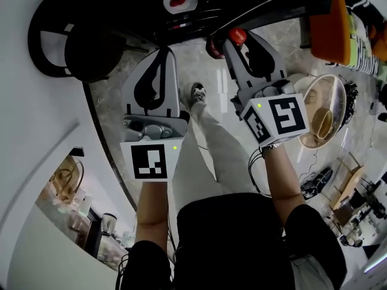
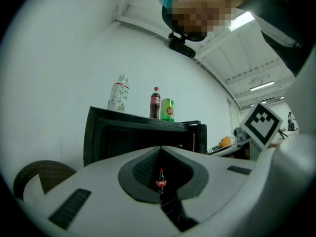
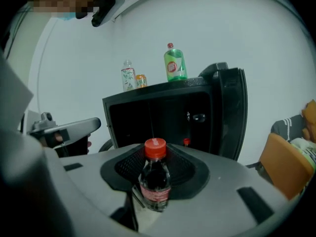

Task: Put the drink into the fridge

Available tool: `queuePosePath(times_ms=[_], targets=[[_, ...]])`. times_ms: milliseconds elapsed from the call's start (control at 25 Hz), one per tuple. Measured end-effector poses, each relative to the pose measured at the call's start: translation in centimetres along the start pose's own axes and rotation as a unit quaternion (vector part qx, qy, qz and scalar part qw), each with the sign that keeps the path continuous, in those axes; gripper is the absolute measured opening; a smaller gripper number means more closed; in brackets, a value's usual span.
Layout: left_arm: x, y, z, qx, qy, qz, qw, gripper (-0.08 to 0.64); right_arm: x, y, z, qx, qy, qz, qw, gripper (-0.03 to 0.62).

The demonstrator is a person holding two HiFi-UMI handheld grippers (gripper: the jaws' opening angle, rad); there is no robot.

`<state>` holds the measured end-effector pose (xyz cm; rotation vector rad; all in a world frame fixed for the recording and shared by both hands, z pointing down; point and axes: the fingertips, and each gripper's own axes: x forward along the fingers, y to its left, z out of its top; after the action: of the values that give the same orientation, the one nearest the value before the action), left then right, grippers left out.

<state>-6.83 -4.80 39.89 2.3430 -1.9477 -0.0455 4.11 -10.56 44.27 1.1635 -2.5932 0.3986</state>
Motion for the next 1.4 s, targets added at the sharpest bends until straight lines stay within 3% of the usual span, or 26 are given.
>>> queuePosePath(times_ms=[280,800,1040,1400], targets=[[1.0,0.3,-4.4,-0.006,0.005,0.002,1.0000,0.009,2.0,-1.0,-4.5,0.002,0.011,0.002,1.000,0.140],[2.9,1.6,-10.0,-0.007,0.004,-0.002,1.0000,0.009,6.8,-1.0,-8.4,-0.013,0.009,0.026,1.000,0.140],[3.8,2.4,-10.8,-0.009,0.001,0.004,1.0000,0.009,9.3,-0.4,-8.3,-0.024,0.009,0.044,0.999,0.140],[5.3,3.6,-9.0,-0.006,-0.017,0.017,0.9997,0.009,13.8,-0.5,-5.1,-0.035,-0.019,0.061,0.997,0.140]])
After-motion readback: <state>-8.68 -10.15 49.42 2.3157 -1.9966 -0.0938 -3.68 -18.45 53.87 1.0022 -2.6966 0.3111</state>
